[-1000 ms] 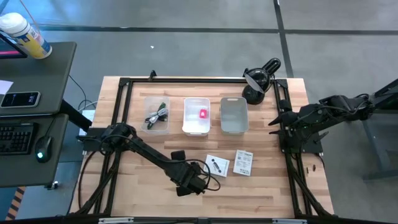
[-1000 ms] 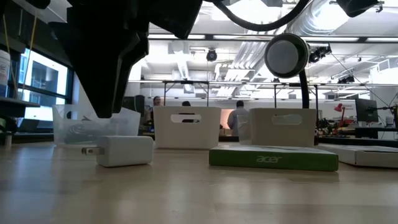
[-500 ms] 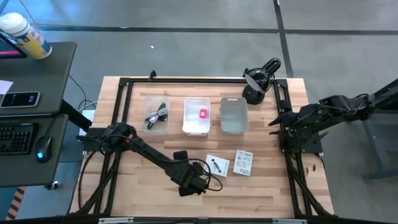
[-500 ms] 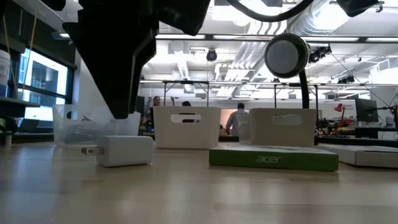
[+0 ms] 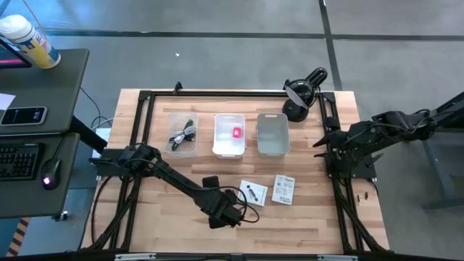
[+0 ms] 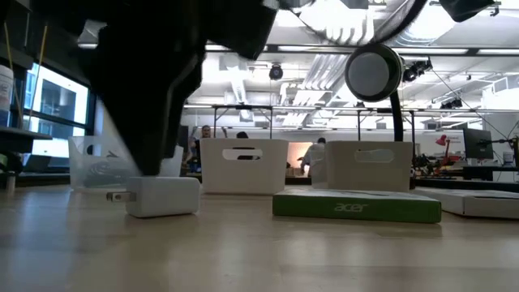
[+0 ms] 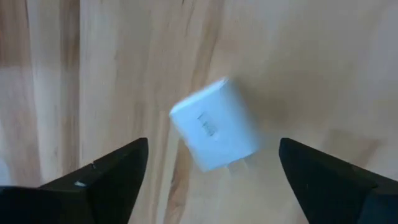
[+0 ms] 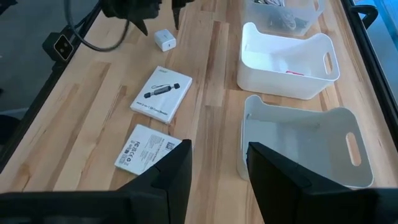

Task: Pick and place items into bin
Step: Put the white adapter into the white bin

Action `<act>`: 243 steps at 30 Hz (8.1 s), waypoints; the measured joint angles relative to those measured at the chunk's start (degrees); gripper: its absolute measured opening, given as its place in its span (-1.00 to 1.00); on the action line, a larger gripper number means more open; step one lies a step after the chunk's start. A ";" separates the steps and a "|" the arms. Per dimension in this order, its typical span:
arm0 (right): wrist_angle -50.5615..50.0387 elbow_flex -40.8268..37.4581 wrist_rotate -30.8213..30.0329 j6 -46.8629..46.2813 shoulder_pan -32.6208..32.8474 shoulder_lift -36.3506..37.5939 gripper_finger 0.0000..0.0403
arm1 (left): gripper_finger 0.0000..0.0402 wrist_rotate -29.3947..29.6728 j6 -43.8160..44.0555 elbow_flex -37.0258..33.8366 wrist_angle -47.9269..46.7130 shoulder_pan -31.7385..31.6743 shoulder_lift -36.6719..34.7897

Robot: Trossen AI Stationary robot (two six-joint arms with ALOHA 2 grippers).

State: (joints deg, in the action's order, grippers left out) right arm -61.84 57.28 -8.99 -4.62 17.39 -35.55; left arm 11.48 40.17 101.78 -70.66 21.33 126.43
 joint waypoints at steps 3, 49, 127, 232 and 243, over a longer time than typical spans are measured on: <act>0.00 0.00 0.00 -0.02 0.01 0.00 -0.28 | 0.79 -0.59 1.08 -0.58 -0.76 -0.06 0.14; 0.00 0.00 -0.02 -1.35 0.00 0.00 -0.28 | -0.14 1.71 -2.69 -3.17 4.75 -0.43 1.34; -0.04 0.00 -0.04 -0.92 0.01 0.02 -0.28 | 0.33 -2.46 -18.91 -13.47 16.35 -4.12 -4.28; -0.04 -0.02 -0.50 -5.42 0.00 0.02 -0.28 | -0.11 21.16 -48.57 19.02 -8.00 -22.32 -4.35; -0.02 -0.01 -3.13 -11.19 0.00 0.01 -0.28 | -0.16 15.61 -58.74 19.02 -5.67 -33.85 -4.35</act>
State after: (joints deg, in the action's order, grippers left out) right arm -61.87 57.27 -12.13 -15.81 17.39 -35.54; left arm 27.09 -18.57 120.79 -76.33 -12.52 122.08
